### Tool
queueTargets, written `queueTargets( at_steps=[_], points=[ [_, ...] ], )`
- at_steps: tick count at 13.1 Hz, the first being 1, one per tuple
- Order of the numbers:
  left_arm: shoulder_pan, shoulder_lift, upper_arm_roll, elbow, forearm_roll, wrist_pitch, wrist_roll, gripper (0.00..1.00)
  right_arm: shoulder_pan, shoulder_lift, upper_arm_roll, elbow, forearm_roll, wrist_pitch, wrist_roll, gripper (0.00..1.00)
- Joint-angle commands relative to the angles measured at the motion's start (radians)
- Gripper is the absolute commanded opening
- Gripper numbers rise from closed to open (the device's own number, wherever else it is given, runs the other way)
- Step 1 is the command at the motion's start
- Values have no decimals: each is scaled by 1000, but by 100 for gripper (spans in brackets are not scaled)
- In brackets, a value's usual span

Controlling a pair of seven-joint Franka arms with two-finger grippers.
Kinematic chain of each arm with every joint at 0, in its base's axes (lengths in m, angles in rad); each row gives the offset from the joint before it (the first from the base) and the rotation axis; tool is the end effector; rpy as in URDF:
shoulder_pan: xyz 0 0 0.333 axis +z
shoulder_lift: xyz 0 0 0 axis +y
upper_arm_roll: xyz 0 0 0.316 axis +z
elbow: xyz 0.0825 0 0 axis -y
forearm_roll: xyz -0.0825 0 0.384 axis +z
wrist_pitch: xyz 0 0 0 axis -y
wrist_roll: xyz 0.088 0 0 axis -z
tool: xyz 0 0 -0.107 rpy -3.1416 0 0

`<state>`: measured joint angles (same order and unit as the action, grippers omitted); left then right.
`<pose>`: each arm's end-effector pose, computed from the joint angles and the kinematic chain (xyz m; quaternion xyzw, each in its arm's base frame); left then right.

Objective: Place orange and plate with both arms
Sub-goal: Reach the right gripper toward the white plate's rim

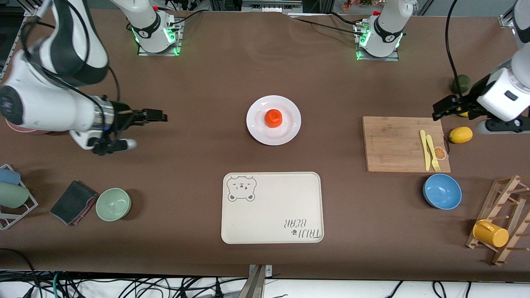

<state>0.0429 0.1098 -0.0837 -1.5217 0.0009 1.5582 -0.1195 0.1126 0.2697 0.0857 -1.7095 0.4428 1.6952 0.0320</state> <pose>0.5844 -0.0212 0.5842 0.9986 0.0394 -0.0367 0.0012 0.5879 0.1558 0.4213 -0.9647 -0.0226 0.1626 0.2058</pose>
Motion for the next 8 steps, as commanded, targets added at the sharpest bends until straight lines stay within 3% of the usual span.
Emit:
queueTargets(
  at_steps=[1,3,5,8],
  points=[
    [11,14,-7,31,11,-23,-5,100,-7,-46,52,-189,111,157,-62,100],
    [0,16,-10,32,7,-21,-5,100,-7,-66,101,-303,141,269,-81,100],
    [-3,22,-11,32,7,-21,-5,100,-7,-69,147,-414,267,378,-153,100],
    [-3,22,-13,34,5,-21,-3,100,-7,-37,264,-528,425,587,-278,100]
  ],
)
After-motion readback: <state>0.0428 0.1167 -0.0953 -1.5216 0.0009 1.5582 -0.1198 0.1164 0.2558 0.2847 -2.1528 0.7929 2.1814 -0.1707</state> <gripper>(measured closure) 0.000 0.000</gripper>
